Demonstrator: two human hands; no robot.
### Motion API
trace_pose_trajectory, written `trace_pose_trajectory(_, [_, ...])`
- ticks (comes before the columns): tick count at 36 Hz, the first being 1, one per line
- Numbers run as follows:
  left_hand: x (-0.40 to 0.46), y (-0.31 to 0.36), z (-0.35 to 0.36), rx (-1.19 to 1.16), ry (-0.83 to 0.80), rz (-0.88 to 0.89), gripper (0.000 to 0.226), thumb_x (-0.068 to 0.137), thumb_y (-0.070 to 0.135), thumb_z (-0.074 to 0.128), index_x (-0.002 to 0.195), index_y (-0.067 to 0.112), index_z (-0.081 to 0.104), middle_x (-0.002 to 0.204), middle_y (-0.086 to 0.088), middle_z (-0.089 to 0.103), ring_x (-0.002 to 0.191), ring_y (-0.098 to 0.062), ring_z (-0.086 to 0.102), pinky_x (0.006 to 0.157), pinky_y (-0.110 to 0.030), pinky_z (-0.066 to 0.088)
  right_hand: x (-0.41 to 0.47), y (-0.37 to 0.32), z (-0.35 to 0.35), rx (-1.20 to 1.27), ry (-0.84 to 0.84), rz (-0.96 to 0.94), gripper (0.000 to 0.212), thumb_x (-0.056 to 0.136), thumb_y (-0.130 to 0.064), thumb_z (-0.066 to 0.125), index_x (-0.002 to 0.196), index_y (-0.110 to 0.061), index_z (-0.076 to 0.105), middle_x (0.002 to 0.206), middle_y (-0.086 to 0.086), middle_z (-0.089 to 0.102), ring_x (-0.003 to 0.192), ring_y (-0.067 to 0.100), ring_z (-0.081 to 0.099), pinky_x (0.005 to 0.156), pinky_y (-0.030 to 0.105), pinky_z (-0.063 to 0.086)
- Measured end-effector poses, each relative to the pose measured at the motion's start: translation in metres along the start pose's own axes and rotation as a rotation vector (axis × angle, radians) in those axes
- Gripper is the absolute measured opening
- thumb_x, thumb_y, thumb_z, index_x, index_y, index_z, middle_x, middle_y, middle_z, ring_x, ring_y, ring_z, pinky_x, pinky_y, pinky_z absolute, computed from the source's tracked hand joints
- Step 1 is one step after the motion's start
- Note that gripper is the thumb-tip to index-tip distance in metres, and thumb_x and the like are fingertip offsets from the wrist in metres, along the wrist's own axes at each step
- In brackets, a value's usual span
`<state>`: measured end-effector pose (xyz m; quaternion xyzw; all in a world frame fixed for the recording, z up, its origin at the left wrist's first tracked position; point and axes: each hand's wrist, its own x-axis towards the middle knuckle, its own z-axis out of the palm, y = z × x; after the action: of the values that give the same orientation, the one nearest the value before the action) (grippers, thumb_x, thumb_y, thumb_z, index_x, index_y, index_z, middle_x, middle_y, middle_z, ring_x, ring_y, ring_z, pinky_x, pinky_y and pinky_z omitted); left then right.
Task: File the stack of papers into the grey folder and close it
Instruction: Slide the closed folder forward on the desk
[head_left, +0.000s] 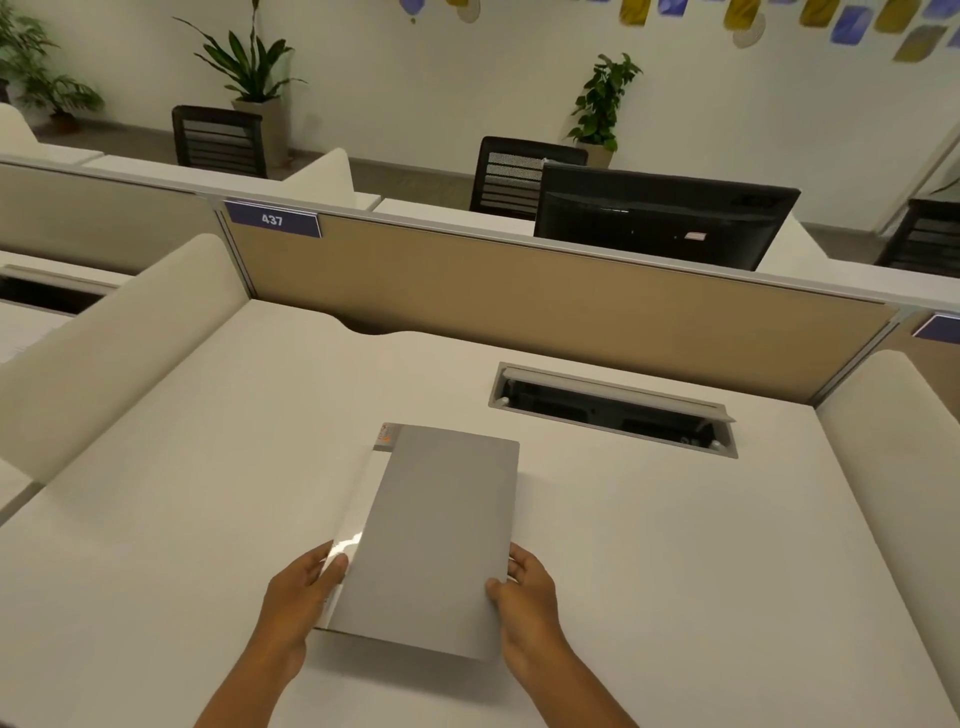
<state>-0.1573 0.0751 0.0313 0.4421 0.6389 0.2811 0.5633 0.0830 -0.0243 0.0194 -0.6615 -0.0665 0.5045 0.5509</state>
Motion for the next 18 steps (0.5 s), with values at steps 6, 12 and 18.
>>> trace_pose_trajectory(6, [0.052, 0.017, -0.009, 0.028, 0.010, 0.006, 0.043, 0.095, 0.025, 0.072, 0.137, 0.015, 0.063, 0.125, -0.004, 0.068, 0.116, -0.023, 0.062, 0.103, -0.041, 0.047, 0.029, -0.023, 0.032, -0.020, -0.036, -0.001, 0.060, 0.080, 0.020, 0.051, 0.121, -0.021, 0.067, 0.110, 0.000, 0.076, 0.095, 0.017, 0.075, 0.087, 0.037, 0.063])
trace_pose_trajectory(12, [0.108, 0.035, -0.015, 0.049, 0.014, -0.006, 0.048, 0.094, 0.027, 0.073, 0.139, 0.015, 0.061, 0.132, -0.006, 0.066, 0.129, -0.027, 0.058, 0.111, -0.046, 0.045, 0.062, -0.047, 0.063, -0.015, -0.064, 0.011, 0.060, 0.081, 0.022, 0.050, 0.121, -0.019, 0.069, 0.109, -0.001, 0.077, 0.097, 0.018, 0.075, 0.083, 0.034, 0.063])
trace_pose_trajectory(18, [0.154, 0.065, -0.008, 0.062, -0.013, 0.023, 0.037, 0.097, 0.024, 0.070, 0.133, 0.016, 0.066, 0.124, -0.002, 0.070, 0.120, -0.024, 0.062, 0.106, -0.042, 0.047, 0.109, -0.069, 0.090, -0.029, -0.055, 0.013, 0.062, 0.080, 0.024, 0.048, 0.118, -0.019, 0.072, 0.107, -0.002, 0.078, 0.097, 0.018, 0.075, 0.087, 0.037, 0.063])
